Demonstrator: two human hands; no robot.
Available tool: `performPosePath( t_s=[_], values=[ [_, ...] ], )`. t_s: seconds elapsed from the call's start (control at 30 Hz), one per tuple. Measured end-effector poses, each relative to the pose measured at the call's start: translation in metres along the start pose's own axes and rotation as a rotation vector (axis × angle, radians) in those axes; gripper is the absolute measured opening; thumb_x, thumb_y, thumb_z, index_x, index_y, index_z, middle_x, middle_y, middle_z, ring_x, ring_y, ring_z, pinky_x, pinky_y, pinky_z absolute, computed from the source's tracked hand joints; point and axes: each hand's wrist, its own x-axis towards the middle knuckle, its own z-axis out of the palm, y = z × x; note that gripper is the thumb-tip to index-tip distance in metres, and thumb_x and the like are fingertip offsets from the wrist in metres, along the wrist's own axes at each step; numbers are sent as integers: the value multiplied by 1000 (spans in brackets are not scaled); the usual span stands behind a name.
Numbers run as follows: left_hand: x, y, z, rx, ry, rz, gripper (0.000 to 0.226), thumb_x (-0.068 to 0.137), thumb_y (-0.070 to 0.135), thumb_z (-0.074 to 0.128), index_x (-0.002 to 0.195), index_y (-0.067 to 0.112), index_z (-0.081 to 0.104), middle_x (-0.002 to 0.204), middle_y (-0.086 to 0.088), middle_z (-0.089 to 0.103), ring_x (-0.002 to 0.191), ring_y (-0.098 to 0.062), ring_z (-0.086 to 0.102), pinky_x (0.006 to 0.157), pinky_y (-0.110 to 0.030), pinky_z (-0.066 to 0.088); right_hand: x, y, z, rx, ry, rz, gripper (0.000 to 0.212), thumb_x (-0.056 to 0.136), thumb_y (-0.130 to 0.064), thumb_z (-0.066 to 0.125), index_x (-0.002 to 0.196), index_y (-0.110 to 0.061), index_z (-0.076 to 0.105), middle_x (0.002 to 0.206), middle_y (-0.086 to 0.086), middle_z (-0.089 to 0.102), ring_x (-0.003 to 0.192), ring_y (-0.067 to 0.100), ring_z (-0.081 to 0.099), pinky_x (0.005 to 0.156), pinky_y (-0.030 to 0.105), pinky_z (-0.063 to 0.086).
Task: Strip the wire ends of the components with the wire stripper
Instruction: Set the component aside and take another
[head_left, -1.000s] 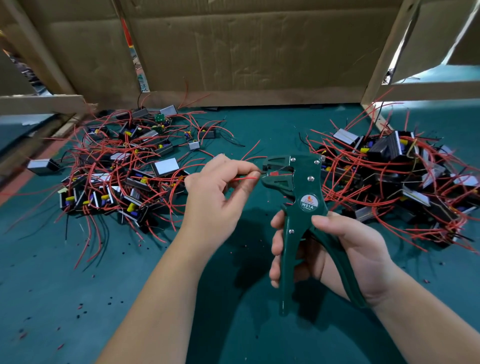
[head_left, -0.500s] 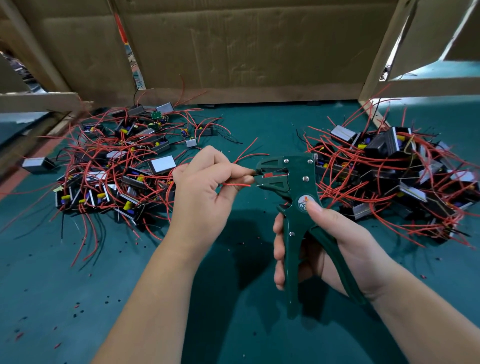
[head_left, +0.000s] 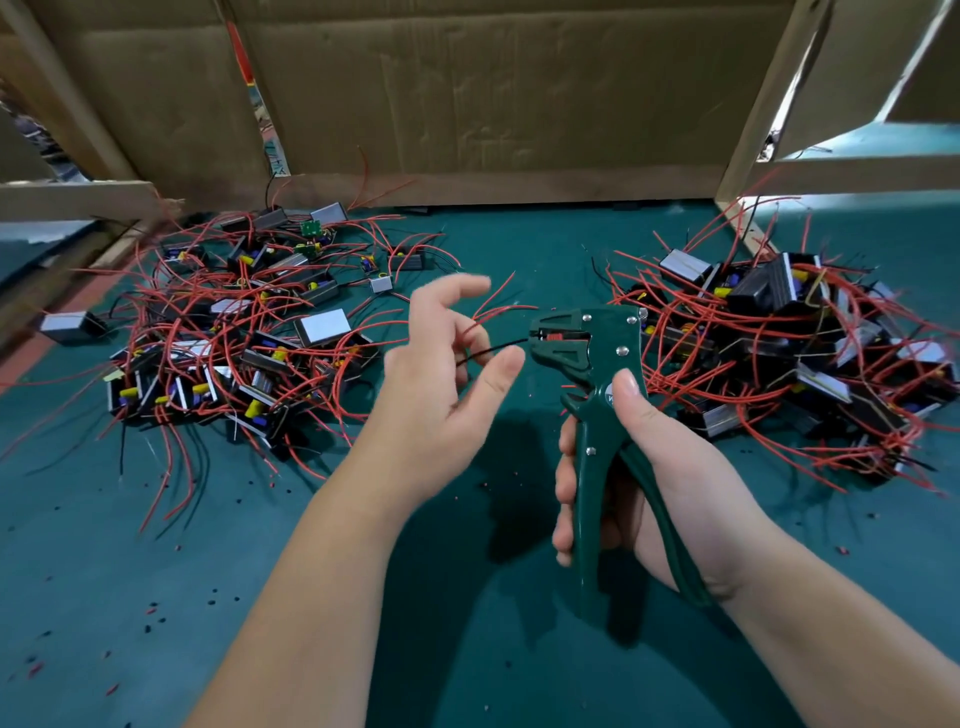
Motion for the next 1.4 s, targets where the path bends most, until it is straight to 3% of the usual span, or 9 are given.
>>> performPosePath(
  t_s=[0.07, 0.23, 0.4, 0.53, 0.7, 0.83, 1.1, 1.23, 1.4],
  values=[
    [-3, 2, 2, -52, -62, -94, 13, 88, 53, 37, 99, 45, 36, 80, 15, 47, 77, -17, 42, 80, -41, 38, 0, 1, 0, 4, 43, -3, 55, 71, -66, 60, 71, -12, 65, 66, 16, 58, 49, 33, 58, 50, 41, 51],
    [-5, 4, 3, 32, -141, -106, 25, 98, 35, 30, 74, 33, 37, 70, 11, 39, 73, -19, 36, 75, -35, 30, 1, 3, 0, 34, 99, 26, 55, 67, -68, 56, 66, -13, 60, 56, 10, 50, 38, 25, 47, 44, 32, 45],
    [-2, 0, 5, 130, -44, -50, 20, 97, 30, 40, 77, 25, 40, 73, 6, 42, 70, -12, 40, 77, -34, 35, 6, -4, -2, 189, 44, -28, 54, 73, -55, 52, 87, -4, 61, 72, 19, 59, 58, 35, 61, 59, 48, 55],
    [4, -3, -2, 75, 132, -30, 19, 95, 23, 48, 78, 30, 44, 75, 8, 44, 69, -5, 40, 68, -20, 32, 3, -9, -10, 235, 42, -44, 45, 75, -41, 52, 93, -1, 60, 76, 21, 60, 62, 39, 62, 62, 50, 56],
    [5, -1, -1, 53, 180, 16, 17, 93, 18, 53, 84, 32, 54, 82, -1, 55, 74, -5, 48, 71, -13, 36, -3, -5, -8, 181, -202, 9, 55, 55, -35, 80, 97, -1, 67, 82, 23, 61, 68, 41, 63, 66, 52, 55],
    [3, 2, 1, 66, 176, 57, 13, 92, 12, 57, 91, 23, 63, 81, -7, 56, 78, -6, 49, 74, -7, 36, -6, -3, -7, 152, -302, -14, 53, 59, -35, 82, 99, -2, 67, 83, 23, 62, 70, 41, 63, 68, 53, 54],
    [3, 2, 3, 82, 208, 84, 9, 92, 14, 59, 88, 20, 65, 75, -5, 52, 70, -8, 46, 66, -13, 37, -6, -2, -2, 67, -228, -45, 53, 60, -45, 84, 90, -6, 66, 77, 23, 60, 62, 38, 62, 63, 51, 53],
    [3, 1, 4, 93, 212, 82, 10, 92, 17, 59, 86, 19, 66, 75, -6, 53, 69, -8, 47, 75, -23, 42, -5, 0, -1, 22, -191, -51, 47, 66, -50, 80, 86, -9, 66, 74, 21, 61, 59, 36, 63, 60, 47, 53],
    [3, 1, 4, 140, 191, 95, 13, 90, 16, 62, 84, 8, 71, 74, -11, 55, 68, -15, 46, 64, -20, 38, -4, 2, 0, -24, -67, -50, 40, 70, -52, 66, 78, -13, 65, 68, 18, 59, 52, 34, 60, 54, 43, 52]
  ],
)
